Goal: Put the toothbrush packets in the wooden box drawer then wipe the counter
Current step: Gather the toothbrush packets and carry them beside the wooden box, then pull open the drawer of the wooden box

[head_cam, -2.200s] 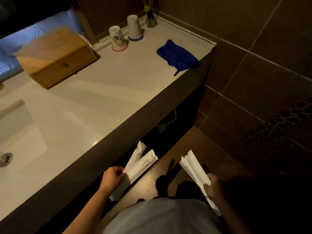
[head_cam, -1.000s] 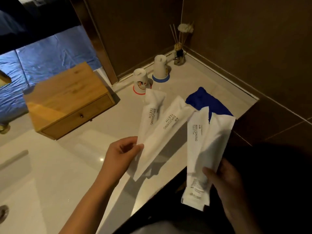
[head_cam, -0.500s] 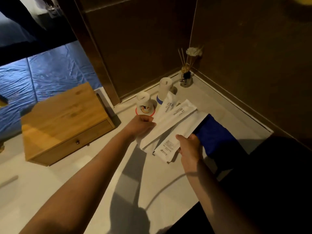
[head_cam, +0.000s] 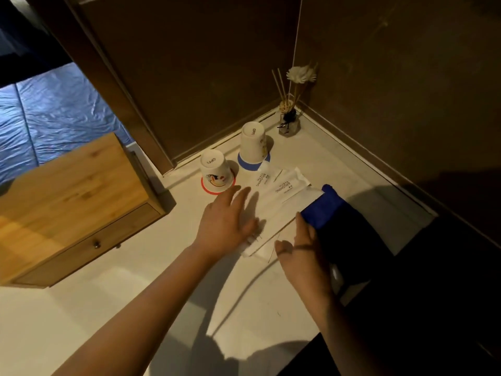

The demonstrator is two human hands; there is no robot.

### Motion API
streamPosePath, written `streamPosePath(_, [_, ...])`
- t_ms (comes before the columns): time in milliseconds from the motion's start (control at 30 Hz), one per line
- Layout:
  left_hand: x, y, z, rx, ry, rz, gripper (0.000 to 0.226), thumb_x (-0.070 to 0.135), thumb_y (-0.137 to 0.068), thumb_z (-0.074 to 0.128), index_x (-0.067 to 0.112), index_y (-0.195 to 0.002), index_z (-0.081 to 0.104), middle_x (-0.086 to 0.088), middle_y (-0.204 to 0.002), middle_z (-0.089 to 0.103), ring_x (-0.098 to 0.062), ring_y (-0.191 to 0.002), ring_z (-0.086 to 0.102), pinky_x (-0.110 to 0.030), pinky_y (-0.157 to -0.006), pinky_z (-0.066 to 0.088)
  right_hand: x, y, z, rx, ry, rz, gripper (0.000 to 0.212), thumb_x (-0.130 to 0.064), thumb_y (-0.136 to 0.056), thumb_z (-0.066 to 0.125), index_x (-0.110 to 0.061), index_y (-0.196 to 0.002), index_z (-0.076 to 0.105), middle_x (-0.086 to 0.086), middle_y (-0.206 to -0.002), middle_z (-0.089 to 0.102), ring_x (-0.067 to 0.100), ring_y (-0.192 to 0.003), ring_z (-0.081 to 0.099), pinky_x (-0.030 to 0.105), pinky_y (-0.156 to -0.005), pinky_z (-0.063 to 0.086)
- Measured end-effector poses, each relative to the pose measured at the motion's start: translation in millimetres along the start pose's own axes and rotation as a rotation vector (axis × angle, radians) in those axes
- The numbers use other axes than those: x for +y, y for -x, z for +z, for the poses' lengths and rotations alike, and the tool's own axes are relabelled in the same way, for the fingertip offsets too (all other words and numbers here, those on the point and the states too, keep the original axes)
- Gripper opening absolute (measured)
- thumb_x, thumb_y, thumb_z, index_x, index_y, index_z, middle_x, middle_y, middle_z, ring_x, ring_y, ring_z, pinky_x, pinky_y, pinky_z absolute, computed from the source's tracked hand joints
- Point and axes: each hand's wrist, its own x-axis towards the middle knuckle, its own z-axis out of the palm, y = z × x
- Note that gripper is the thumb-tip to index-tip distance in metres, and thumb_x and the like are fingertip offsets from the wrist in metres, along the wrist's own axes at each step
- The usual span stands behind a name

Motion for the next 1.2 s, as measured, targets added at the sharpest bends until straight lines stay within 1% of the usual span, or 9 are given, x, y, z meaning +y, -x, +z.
streamPosePath(133, [-7,31,35,-0.085,-0.148,0.124,0.078,0.069,-0.081,0.034,0.037,-0.147,0.008,-0.007,-0.16,-0.002,-0.03,-0.147,-0.005,-0.057,-0.112,0.012,14,-1,5,0.063,0.508,-0.29,0.075,-0.032,-0.058,0.083,-0.019,-0.127,0.054,0.019,-0.132,0.054,0.039,-0.115,0.055,0.052,-0.082,0.055])
streamPosePath(233, [-12,29,54,-0.137,-0.201,0.118,0.072,0.07,-0.085,0.022,0.036,-0.148,0.013,-0.008,-0.16,0.001,-0.034,-0.146,0.0,-0.065,-0.107,0.02,14,-12,17,-0.098,0.666,-0.316,0.073,-0.046,-0.059,0.079,-0.025,-0.126,0.056,0.018,-0.132,0.056,0.037,-0.119,0.054,0.057,-0.091,0.046])
streamPosePath(433, [-26,6,50,-0.171,-0.251,0.16,0.071,0.065,-0.084,0.031,0.034,-0.146,0.017,-0.011,-0.159,0.013,-0.037,-0.144,0.017,-0.062,-0.105,0.028,9,-32,26,-0.174,0.777,-0.354,0.064,-0.048,-0.094,0.028,-0.029,-0.146,-0.004,0.013,-0.158,-0.003,0.03,-0.145,-0.001,0.056,-0.113,-0.007])
streamPosePath(733, [-31,-10,38,-0.221,-0.303,0.171,0.074,0.061,-0.085,0.033,0.037,-0.147,0.001,-0.005,-0.16,-0.009,-0.031,-0.147,-0.008,-0.06,-0.113,0.0,-2,-42,26,-0.192,0.78,-0.276,0.062,-0.048,-0.094,0.029,-0.033,-0.146,-0.003,0.008,-0.159,-0.003,0.027,-0.145,-0.003,0.062,-0.11,-0.007])
streamPosePath(800, [-27,-4,33,-0.207,-0.267,0.163,0.075,0.062,-0.085,0.034,0.038,-0.147,-0.001,-0.002,-0.159,-0.013,-0.028,-0.146,-0.015,-0.06,-0.114,-0.005,-8,-39,25,-0.173,0.737,-0.264,0.061,-0.046,-0.092,0.039,-0.03,-0.146,0.016,0.011,-0.157,0.013,0.028,-0.145,0.01,0.062,-0.112,0.002])
streamPosePath(867, [-26,8,21,-0.161,-0.185,0.145,0.077,0.063,-0.084,0.036,0.04,-0.146,-0.003,0.0,-0.159,-0.014,-0.024,-0.146,-0.017,-0.053,-0.116,-0.006,-15,-36,21,-0.03,0.662,-0.321,0.055,-0.039,-0.082,0.062,-0.019,-0.132,0.049,0.019,-0.14,0.046,0.035,-0.13,0.042,0.06,-0.104,0.03])
streamPosePath(933, [-29,29,1,-0.062,-0.095,0.143,0.074,0.061,-0.085,0.035,0.034,-0.147,0.006,-0.003,-0.16,0.003,-0.023,-0.148,-0.001,-0.045,-0.117,0.005,-23,-29,19,0.017,0.517,-0.447,0.041,-0.031,-0.081,0.064,-0.009,-0.116,0.061,0.02,-0.118,0.062,0.036,-0.108,0.059,0.049,-0.09,0.048])
streamPosePath(1067, [-71,76,-37,0.186,-0.112,0.139,0.053,0.045,-0.089,0.039,0.012,-0.128,0.053,-0.011,-0.128,0.061,-0.025,-0.116,0.058,-0.04,-0.097,0.048,-60,-5,33,-0.239,0.47,-0.62,0.036,-0.029,-0.093,0.04,-0.012,-0.124,0.046,0.01,-0.123,0.053,0.025,-0.111,0.051,0.034,-0.094,0.044])
streamPosePath(1200, [-137,107,-78,0.311,-0.215,0.067,0.035,0.03,-0.086,0.049,0.01,-0.112,0.06,-0.011,-0.107,0.069,-0.027,-0.094,0.066,-0.037,-0.078,0.054,-114,17,56,-0.293,0.226,-0.598,0.023,-0.033,-0.094,0.04,-0.017,-0.095,0.056,0.002,-0.095,0.06,0.018,-0.083,0.055,0.028,-0.069,0.045])
